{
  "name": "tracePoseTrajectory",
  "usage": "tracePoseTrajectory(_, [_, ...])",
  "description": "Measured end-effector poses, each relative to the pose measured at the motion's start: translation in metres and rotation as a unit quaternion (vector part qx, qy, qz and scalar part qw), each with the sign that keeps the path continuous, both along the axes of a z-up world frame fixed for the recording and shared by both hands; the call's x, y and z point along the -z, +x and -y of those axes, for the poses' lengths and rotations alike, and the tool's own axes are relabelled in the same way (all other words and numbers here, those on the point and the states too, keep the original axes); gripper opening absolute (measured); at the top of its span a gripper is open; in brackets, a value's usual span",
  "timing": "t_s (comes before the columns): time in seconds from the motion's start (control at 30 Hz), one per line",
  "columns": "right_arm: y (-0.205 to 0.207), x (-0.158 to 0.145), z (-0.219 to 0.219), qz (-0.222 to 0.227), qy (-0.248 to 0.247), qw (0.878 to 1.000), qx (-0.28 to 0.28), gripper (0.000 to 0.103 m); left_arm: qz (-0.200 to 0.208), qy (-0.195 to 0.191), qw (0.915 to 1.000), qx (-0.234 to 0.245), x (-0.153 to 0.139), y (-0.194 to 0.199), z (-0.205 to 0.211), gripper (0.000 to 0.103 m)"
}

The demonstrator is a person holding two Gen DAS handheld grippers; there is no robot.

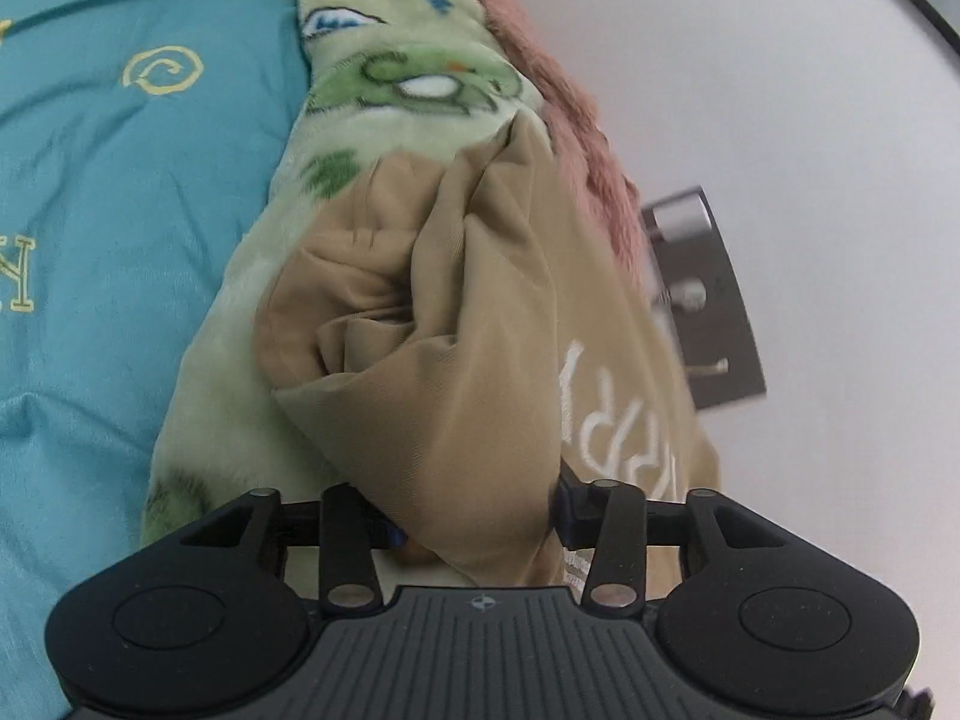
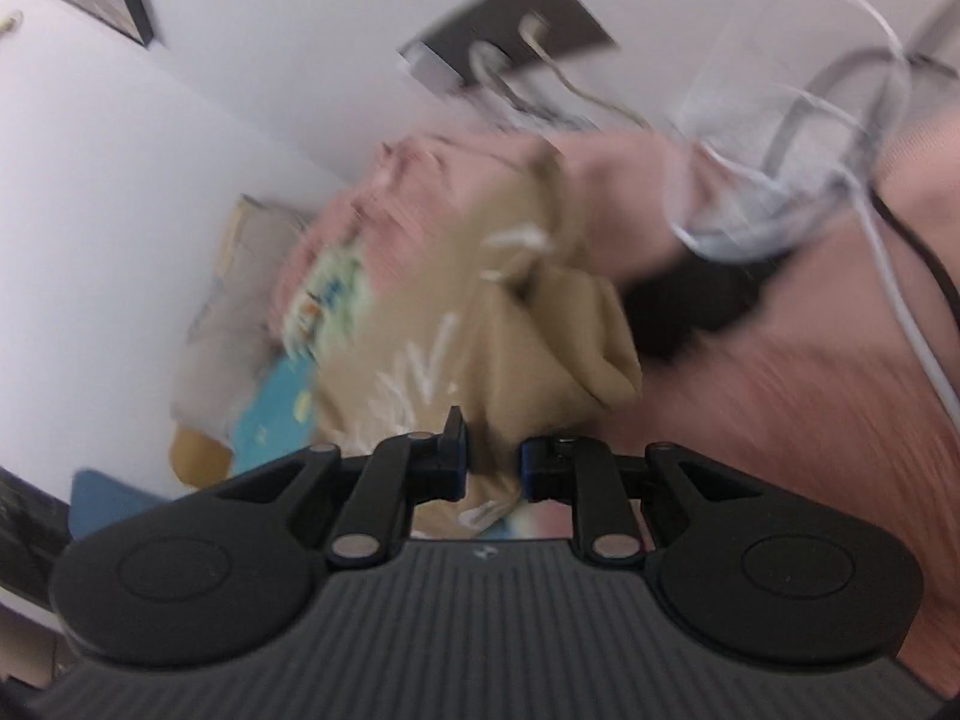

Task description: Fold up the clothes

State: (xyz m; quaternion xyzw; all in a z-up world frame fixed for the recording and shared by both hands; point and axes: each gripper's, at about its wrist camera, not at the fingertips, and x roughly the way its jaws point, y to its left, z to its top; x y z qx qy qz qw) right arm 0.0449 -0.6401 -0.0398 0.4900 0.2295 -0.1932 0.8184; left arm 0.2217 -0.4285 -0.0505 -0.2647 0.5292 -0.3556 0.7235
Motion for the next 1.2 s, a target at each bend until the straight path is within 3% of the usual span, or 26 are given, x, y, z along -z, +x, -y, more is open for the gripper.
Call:
tracePoseTrajectory(0.07, [-0.005, 0.000, 0.000, -0.001, 0.000, 1.000, -0.004, 0.022, 0.024, 0.018, 0.9995, 0.005, -0.011, -0.006, 0.001, 0.051])
tracePoseTrajectory(0.13, [-0.007, -0.009, 0.000, -0.015, 0.001, 1.000, -0.005, 0.023, 0.059, 0.053, 0.9965, 0.025, -0.029, -0.013, 0.006, 0.069])
tracePoseTrajectory(0.2, [-0.012, -0.023, -0.004, -0.032, -0.009, 0.999, -0.007, 0.023, 0.095, 0.083, 0.9909, 0.048, -0.051, -0.025, 0.008, 0.079])
tracePoseTrajectory(0.27, [-0.020, -0.038, -0.012, -0.045, -0.029, 0.998, -0.009, 0.023, 0.131, 0.101, 0.9846, 0.057, -0.080, -0.037, 0.003, 0.082])
tracePoseTrajectory(0.37, [-0.038, -0.062, -0.029, -0.025, -0.064, 0.997, -0.022, 0.029, 0.192, 0.110, 0.9732, 0.062, -0.119, -0.071, -0.017, 0.098])
tracePoseTrajectory(0.4, [-0.046, -0.072, -0.036, -0.020, -0.085, 0.996, -0.025, 0.051, 0.213, 0.111, 0.9687, 0.063, -0.131, -0.083, -0.025, 0.102])
tracePoseTrajectory(0.43, [-0.055, -0.082, -0.043, -0.015, -0.105, 0.994, -0.028, 0.083, 0.235, 0.111, 0.9637, 0.063, -0.144, -0.095, -0.033, 0.103])
tracePoseTrajectory(0.47, [-0.063, -0.093, -0.052, -0.007, -0.129, 0.991, -0.025, 0.096, 0.254, 0.110, 0.9587, 0.064, -0.156, -0.106, -0.042, 0.103])
tracePoseTrajectory(0.57, [-0.086, -0.122, -0.079, 0.009, -0.198, 0.980, -0.021, 0.095, 0.303, 0.111, 0.9448, 0.058, -0.187, -0.138, -0.068, 0.103])
tracePoseTrajectory(0.8, [-0.123, -0.155, -0.128, 0.024, -0.274, 0.961, -0.036, 0.095, 0.398, 0.114, 0.9100, 0.022, -0.244, -0.214, -0.129, 0.103])
tracePoseTrajectory(0.97, [-0.152, -0.164, -0.161, 0.047, -0.311, 0.949, -0.034, 0.095, 0.446, 0.121, 0.8866, 0.001, -0.252, -0.254, -0.164, 0.103])
tracePoseTrajectory(1.2, [-0.178, -0.162, -0.210, 0.066, -0.361, 0.929, -0.042, 0.095, 0.479, 0.108, 0.8712, -0.008, -0.243, -0.290, -0.195, 0.103])
